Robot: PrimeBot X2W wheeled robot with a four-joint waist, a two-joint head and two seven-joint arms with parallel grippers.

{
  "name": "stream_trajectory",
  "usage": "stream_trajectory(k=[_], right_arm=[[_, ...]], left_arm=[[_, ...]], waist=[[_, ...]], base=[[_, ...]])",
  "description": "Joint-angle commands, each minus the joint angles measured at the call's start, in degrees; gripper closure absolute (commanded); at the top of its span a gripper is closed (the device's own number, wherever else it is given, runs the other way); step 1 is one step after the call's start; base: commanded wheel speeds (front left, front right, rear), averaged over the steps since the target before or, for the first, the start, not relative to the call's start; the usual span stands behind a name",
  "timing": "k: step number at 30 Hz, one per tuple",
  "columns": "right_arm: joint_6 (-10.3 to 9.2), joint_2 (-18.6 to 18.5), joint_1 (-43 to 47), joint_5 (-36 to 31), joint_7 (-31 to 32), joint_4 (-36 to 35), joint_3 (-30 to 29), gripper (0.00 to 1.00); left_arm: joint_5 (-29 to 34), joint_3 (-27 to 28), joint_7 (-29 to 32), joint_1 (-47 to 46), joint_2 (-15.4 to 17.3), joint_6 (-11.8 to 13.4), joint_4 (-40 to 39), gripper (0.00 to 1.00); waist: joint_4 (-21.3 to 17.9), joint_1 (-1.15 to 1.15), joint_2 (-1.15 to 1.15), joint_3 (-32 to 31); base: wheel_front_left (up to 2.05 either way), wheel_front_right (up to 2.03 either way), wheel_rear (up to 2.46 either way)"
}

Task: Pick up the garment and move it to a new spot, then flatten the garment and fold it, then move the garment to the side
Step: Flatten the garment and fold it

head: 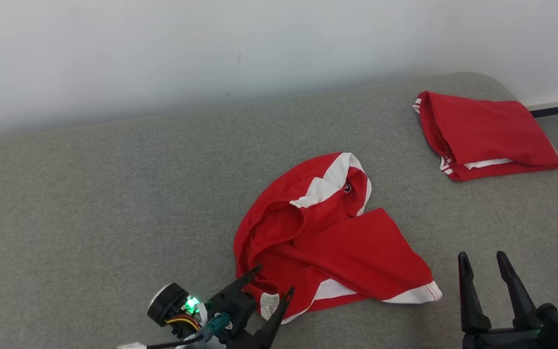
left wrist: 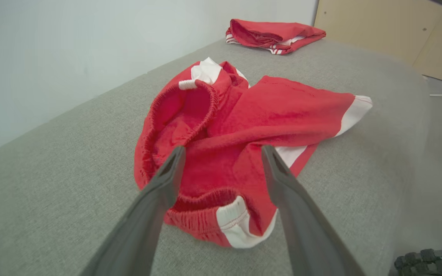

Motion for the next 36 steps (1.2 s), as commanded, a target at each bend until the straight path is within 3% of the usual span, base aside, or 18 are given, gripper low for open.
stream_trajectory(k=[1, 10, 19, 21, 22, 24, 25, 26, 33, 36], right_arm=[[0.0, 0.22, -0.56, 0.19, -0.26, 0.18, 0.0, 0.0], [0.0, 0.05, -1.47, 0.73, -1.1, 1.82, 0.27, 0.0], [0.0, -0.02, -1.09, 0.73, -1.54, 2.38, -0.22, 0.0], [0.0, 0.01, -0.75, 0.7, -1.58, 2.49, -0.39, 0.0], [0.0, 0.03, -0.68, 0.69, -1.58, 2.56, -0.49, 0.0], [0.0, 0.1, -0.8, 0.62, -1.62, 2.64, -0.54, 0.0], [0.0, 0.08, -0.97, 0.52, -1.6, 2.64, -0.46, 0.0], [0.0, 0.02, -1.1, 0.45, -1.62, 2.61, -0.41, 0.0], [0.0, -0.38, -1.12, 0.47, -1.67, 2.57, -0.75, 0.0], [0.0, -0.47, -0.44, 0.54, -1.64, 2.5, -1.01, 0.0]], left_arm=[[-0.86, -1.21, 0.5, -1.39, 0.65, -0.03, 0.53, 0.0], [-5.14, -9.38, 3.73, -6.29, 4.53, -0.01, 5.07, 0.0], [-8.61, -10.79, 6.93, -5.78, 7.28, 0.0, 6.7, 0.0], [-9.04, -11.01, 7.54, -5.1, 7.82, 0.0, 6.44, 0.13], [-9.22, -11.15, 7.83, -4.83, 7.95, 0.0, 6.35, 0.41], [-9.55, -11.32, 8.33, -4.55, 8.05, 0.0, 6.18, 0.65], [-9.77, -11.38, 8.55, -4.41, 8.06, 0.05, 6.14, 0.71], [-9.86, -11.46, 8.63, -4.31, 8.02, 0.12, 6.15, 1.0], [-11.16, -10.56, 6.02, -4.29, 6.73, 0.97, 7.2, 1.0], [-12.22, -8.08, 3.07, -4.62, 7.22, 2.44, 6.23, 1.0]], waist=[[-1.4, 0.0, 0.0, 1.26], [-3.14, 0.0, 0.0, 2.34], [-3.62, 0.0, 0.0, 1.81], [-3.47, 0.0, 0.0, 1.67], [-3.39, 0.0, 0.0, 1.59], [-3.18, 0.0, 0.0, 1.45], [-3.08, 0.0, 0.0, 1.4], [-2.93, 0.0, 0.0, 1.36], [-1.68, 0.0, 0.0, 1.26], [0.21, 0.0, 0.0, 1.09]], base=[[0.0, 0.0, 0.0], [0.0, 0.0, 0.0], [0.0, 0.0, 0.0], [0.0, 0.0, 0.0], [0.0, 0.0, 0.0], [0.0, 0.0, 0.0], [0.0, 0.0, 0.0], [0.0, 0.0, 0.0], [0.0, 0.0, 0.0], [0.0, 0.0, 0.0]])
